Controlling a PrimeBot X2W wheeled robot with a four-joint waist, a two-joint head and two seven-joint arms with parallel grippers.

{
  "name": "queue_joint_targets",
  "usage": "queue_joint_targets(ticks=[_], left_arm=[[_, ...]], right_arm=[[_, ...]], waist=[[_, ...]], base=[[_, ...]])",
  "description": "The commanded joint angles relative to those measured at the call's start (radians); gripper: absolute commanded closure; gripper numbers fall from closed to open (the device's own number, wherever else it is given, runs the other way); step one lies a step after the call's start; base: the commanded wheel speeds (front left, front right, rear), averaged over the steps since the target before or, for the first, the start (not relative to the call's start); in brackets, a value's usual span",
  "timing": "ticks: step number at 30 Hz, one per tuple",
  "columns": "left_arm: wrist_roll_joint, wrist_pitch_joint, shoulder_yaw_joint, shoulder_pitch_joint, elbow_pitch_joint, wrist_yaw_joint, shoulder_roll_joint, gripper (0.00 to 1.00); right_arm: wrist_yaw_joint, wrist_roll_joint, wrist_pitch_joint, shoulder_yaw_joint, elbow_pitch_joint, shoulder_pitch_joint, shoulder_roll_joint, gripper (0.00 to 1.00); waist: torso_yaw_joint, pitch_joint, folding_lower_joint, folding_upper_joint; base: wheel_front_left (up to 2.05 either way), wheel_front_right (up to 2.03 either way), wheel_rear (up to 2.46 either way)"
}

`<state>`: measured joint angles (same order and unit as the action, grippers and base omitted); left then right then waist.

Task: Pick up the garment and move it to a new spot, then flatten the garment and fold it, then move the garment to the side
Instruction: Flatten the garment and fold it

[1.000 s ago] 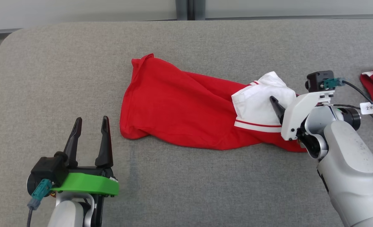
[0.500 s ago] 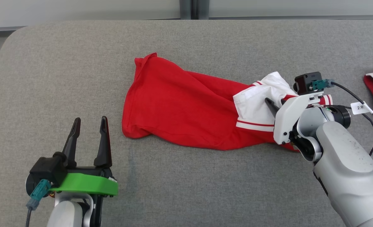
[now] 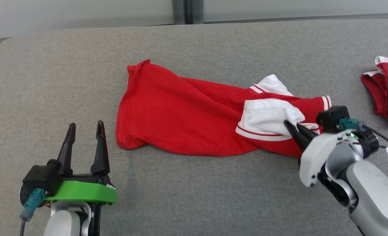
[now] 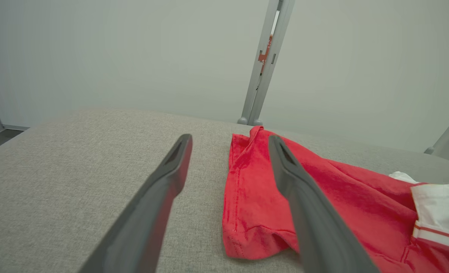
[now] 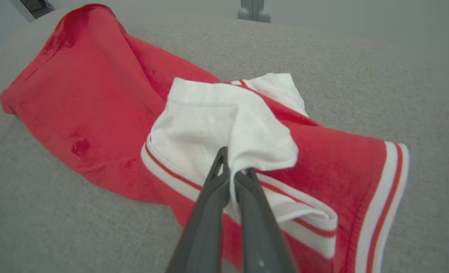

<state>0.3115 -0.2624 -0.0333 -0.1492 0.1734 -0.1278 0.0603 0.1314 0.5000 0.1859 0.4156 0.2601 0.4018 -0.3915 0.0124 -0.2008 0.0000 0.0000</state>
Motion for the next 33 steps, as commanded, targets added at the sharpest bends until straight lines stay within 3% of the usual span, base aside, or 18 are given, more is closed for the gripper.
queue_joint_targets(ticks=[1, 3, 4, 5, 12, 19, 24, 33], left_arm=[[0.000, -0.003, 0.005, 0.010, -0.003, -0.005, 0.004, 0.00], [-0.003, -0.003, 0.010, 0.011, -0.004, -0.005, 0.004, 0.00], [-0.004, -0.003, 0.012, 0.011, -0.005, -0.005, 0.004, 0.00], [-0.005, -0.003, 0.012, 0.011, -0.006, -0.005, 0.003, 0.00], [-0.007, -0.003, 0.011, 0.008, -0.005, -0.004, 0.002, 0.00], [-0.005, -0.003, 0.003, 0.006, -0.002, -0.004, 0.000, 0.00], [0.000, -0.003, -0.007, -0.002, -0.004, -0.004, -0.002, 0.00], [-0.004, -0.003, -0.017, -0.024, -0.005, -0.004, 0.008, 0.00]], right_arm=[[-0.002, -0.006, 0.012, 0.000, -0.039, -0.050, -0.027, 1.00], [-0.002, 0.001, 0.041, -0.002, -0.091, -0.122, -0.040, 1.00], [-0.001, 0.001, 0.056, 0.000, -0.115, -0.149, -0.049, 0.41], [-0.002, 0.002, 0.079, -0.007, -0.137, -0.181, -0.060, 0.00], [-0.002, 0.025, 0.197, -0.045, -0.305, -0.318, -0.109, 0.00], [-0.001, -0.041, 0.209, -0.274, -0.384, -0.336, -0.067, 0.00], [-0.001, -0.038, 0.264, -0.349, -0.308, -0.260, -0.027, 0.00], [-0.001, -0.014, 0.315, -0.342, -0.020, -0.067, 0.027, 0.00]], waist=[[-0.018, 0.006, 0.0000, 0.0000], [-0.031, 0.008, 0.0000, 0.0000], [-0.036, 0.008, 0.0000, 0.0000], [-0.041, 0.009, 0.0000, 0.0000], [-0.060, 0.016, 0.0000, 0.0000], [-0.056, 0.018, 0.0000, 0.0000], [-0.043, 0.006, 0.0000, 0.0000], [-0.008, -0.027, 0.0000, 0.0000]], base=[[0.00, 0.00, 0.00], [0.00, 0.00, 0.00], [0.00, 0.00, 0.00], [0.00, 0.00, 0.00], [0.00, 0.00, 0.00], [0.00, 0.00, 0.00], [0.00, 0.00, 0.00], [0.00, 0.00, 0.00]])
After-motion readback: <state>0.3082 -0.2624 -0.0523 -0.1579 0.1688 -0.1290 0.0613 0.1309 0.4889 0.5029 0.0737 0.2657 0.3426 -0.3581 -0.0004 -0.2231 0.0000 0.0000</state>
